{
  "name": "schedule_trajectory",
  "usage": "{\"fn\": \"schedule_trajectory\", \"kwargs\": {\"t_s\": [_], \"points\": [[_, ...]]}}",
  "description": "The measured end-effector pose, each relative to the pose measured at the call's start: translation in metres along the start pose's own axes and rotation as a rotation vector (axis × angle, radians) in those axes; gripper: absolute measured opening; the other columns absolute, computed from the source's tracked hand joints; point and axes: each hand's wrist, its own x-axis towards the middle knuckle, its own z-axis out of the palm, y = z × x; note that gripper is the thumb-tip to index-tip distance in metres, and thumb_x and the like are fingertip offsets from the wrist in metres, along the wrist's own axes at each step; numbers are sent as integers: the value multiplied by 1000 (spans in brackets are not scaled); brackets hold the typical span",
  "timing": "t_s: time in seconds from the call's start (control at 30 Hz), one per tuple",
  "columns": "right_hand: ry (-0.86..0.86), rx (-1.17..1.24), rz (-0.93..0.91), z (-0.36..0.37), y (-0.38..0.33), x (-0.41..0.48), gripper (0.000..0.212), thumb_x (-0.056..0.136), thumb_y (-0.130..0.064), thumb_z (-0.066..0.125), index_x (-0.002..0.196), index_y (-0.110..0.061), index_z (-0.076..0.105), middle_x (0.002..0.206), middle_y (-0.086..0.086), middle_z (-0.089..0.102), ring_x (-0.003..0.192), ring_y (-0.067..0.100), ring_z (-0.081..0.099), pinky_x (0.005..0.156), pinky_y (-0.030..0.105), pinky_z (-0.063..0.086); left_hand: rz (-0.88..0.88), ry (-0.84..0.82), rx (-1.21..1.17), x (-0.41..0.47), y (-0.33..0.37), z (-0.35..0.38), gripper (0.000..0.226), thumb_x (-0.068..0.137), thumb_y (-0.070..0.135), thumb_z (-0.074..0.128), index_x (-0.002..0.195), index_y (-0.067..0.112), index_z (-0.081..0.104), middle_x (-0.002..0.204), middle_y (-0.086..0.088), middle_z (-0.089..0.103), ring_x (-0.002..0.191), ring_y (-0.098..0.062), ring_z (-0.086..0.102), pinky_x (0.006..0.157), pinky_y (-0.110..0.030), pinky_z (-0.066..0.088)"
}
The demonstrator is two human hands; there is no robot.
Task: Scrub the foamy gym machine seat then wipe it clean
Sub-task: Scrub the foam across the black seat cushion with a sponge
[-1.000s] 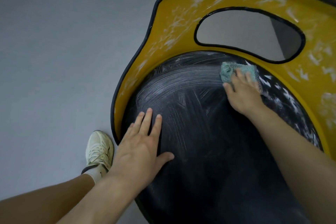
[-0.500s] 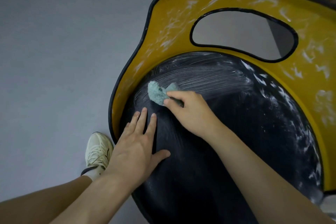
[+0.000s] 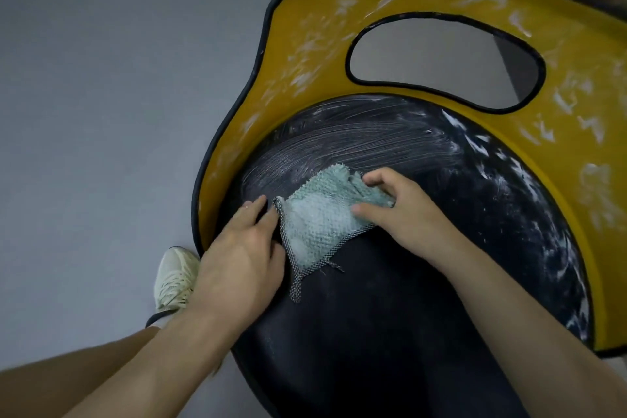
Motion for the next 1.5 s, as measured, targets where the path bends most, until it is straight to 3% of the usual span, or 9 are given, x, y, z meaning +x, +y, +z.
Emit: {"fn": "schedule_trajectory", "kwargs": {"t_s": [0.17,0.27,0.6,0.7,0.87,1.07,1.23,1.37,1.5], "points": [[156,94,-37,4,8,6,19,94,-21,71,104,-35,62,115,-24,58,120,1,52,97,25,41,-162,154,-149,11,10,-11,39,99,41,55,135,26,62,117,8,71,104,-17,65,92,-36,49],[231,112,-55,4,6,6,34,94,-9,68,111,-36,58,114,-19,55,97,-13,54,71,9,41,-218,145,-244,11,11,-13,44,97,49,58,137,31,60,93,31,58,76,3,54,86,-30,47],[-95,-158,-513,70,-15,-40,34,95,-29,65,128,-37,60,119,-22,59,110,-1,57,96,28,48,-34,142,-21,2,-12,4,51,92,11,67,142,14,57,131,-4,64,112,-28,56,99,-38,45],[141,-214,-624,68,-5,-35,29,100,-15,58,126,-23,67,122,-13,63,112,8,59,95,33,51,13,139,51,0,-15,8,58,87,4,67,143,13,56,133,-5,62,111,-29,55,101,-40,46],[-97,-798,-556,83,11,-19,62,106,-47,19,163,-22,11,171,-2,2,157,19,-6,127,46,10,49,131,104,0,-20,13,66,83,-5,60,147,9,50,139,-11,57,125,-35,53,105,-48,48],[-100,-918,-441,70,23,-30,61,105,-52,8,161,-31,-8,169,-8,-10,155,13,-17,126,53,-5,47,82,107,-2,-22,23,80,81,-12,55,155,9,37,157,-16,39,148,-34,32,120,-42,29],[-44,-946,-415,51,28,-45,61,105,-47,23,161,-23,21,169,0,15,157,19,-3,126,52,3,63,52,173,-12,-22,37,65,98,10,53,158,7,28,166,-16,20,154,-33,14,123,-46,14],[-128,-886,-376,65,23,-29,64,102,-49,-2,160,-26,-17,166,-5,-25,150,14,-32,127,45,-7,52,53,230,-18,-26,43,62,105,36,31,160,9,22,168,-12,14,156,-27,9,124,-45,14],[-87,-881,-314,65,-2,45,60,107,-47,4,159,-29,-20,166,-6,-26,151,17,-29,125,46,-13,57,15,282,-20,-26,40,66,105,45,23,160,9,19,168,-10,12,156,-24,6,124,-44,15]]}}
